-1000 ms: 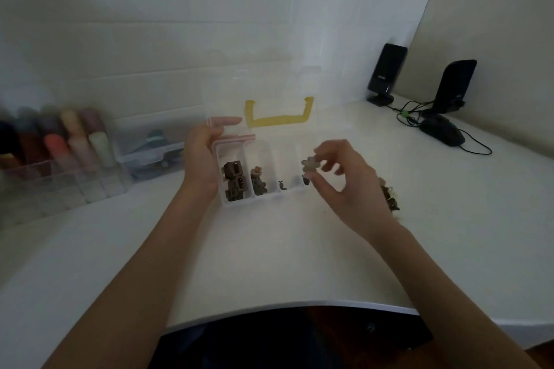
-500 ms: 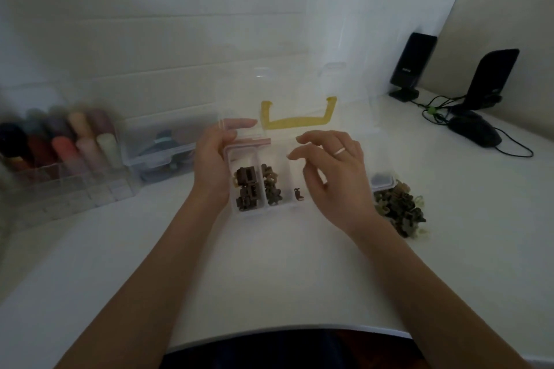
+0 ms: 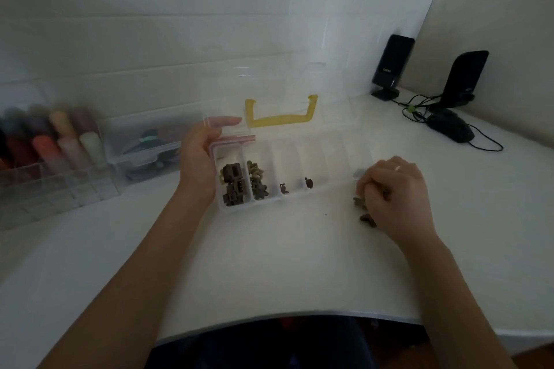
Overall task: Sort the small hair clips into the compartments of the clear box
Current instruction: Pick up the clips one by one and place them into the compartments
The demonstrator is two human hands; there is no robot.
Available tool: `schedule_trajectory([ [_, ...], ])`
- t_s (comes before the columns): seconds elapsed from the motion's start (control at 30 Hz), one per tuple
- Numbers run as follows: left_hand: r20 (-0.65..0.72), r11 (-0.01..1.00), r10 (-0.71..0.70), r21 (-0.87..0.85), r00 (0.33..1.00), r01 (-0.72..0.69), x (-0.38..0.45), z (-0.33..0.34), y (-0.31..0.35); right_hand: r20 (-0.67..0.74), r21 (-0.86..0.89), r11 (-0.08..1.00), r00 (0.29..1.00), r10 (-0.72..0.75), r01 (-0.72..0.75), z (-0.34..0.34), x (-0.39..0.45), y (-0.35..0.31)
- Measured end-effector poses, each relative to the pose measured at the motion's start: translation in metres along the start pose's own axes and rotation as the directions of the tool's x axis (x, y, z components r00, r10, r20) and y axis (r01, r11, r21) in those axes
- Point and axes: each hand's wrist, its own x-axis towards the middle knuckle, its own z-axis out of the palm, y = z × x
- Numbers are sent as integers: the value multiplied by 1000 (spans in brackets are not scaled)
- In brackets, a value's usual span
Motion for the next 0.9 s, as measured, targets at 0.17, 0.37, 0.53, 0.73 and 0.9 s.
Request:
schedule_trajectory([
  [0.17, 2, 999, -21, -29, 1000, 21, -2, 3, 1, 116, -183, 983, 992, 48, -26, -19, -32, 10],
  [0.37, 14, 999, -8, -41, 1000, 8, -4, 5, 3, 233, -280, 958, 964, 129, -61, -14, -47, 18],
  [0.53, 13, 999, -4, -44, 1000, 4, -8, 8, 3, 188, -137, 986, 975, 116, -91, -12, -43, 9],
  [0.73, 4, 999, -22, -26, 1000, 22, -7, 8, 4, 178, 24, 989, 974, 140, -146, -14, -41, -4],
  [0.9, 20, 1000, -16, -13, 1000, 16, -7, 7, 2, 180, 110, 981, 974, 139, -161, -13, -39, -11],
])
